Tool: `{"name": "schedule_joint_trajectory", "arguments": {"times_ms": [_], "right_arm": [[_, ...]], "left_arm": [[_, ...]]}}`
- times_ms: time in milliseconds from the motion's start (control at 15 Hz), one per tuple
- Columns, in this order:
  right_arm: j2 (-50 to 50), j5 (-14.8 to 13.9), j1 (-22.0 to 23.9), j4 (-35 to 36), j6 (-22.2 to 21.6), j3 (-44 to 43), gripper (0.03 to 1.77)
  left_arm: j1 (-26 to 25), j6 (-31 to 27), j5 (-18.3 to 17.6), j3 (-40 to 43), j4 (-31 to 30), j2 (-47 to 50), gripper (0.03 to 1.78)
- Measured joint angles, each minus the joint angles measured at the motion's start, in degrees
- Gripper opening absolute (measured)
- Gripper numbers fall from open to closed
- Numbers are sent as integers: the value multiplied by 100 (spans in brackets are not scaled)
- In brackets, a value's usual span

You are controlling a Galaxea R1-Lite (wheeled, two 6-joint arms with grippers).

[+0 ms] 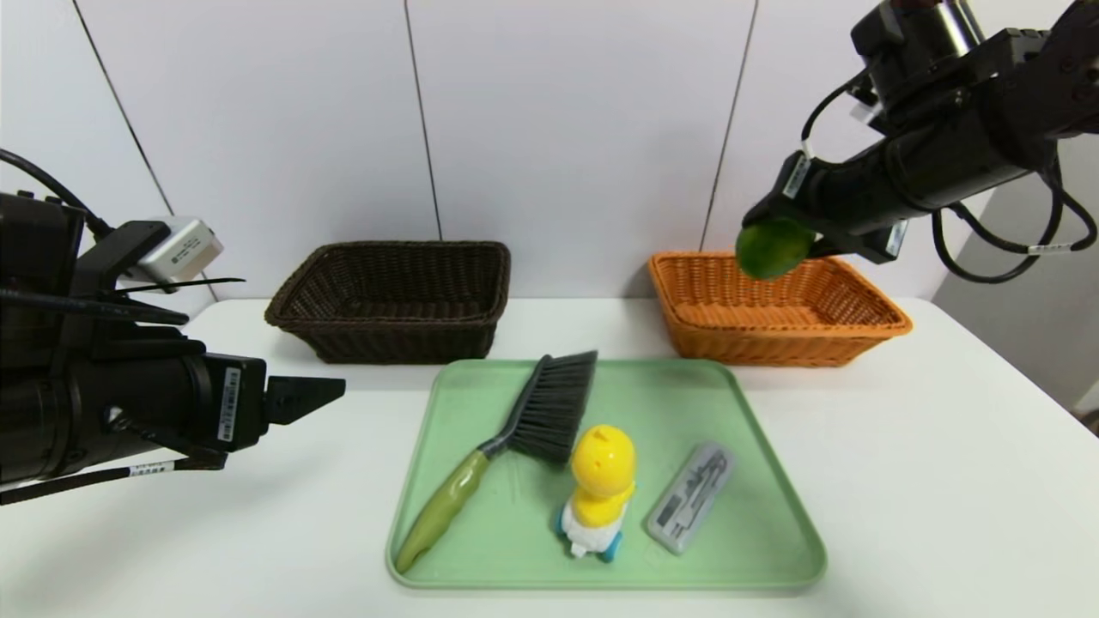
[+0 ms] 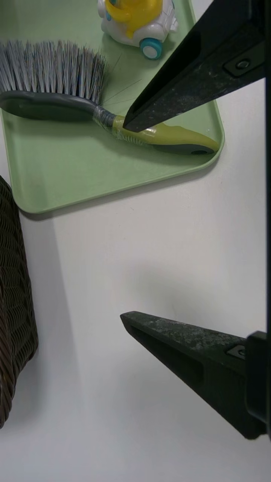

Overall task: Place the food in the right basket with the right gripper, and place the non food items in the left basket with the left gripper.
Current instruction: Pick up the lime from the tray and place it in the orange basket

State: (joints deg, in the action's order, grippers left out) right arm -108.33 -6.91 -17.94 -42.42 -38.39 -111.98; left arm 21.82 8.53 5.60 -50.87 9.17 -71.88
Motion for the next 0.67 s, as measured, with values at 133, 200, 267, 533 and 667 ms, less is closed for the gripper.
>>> {"name": "schedule_joint_trajectory", "arguments": {"times_ms": [133,200,267,533,667], "right_arm": [[-267,-5,395,453,258,2,100],[-422,-2,560,640,322,2,100],[-603,6,709,800,356,2,100],[-1262,9,1059,1302,399,2,100],[-1517,11,1125,1382,385,2,100]], "left_arm": [[-2,1,16,0,-7,-6,169],[-2,1,21,7,-10,-11,169],[-2,6,27,7,-24,-21,169],[-2,-5,16,29,-228,-80,169],[-7,4,-12,-15,-234,-117,169]]}}
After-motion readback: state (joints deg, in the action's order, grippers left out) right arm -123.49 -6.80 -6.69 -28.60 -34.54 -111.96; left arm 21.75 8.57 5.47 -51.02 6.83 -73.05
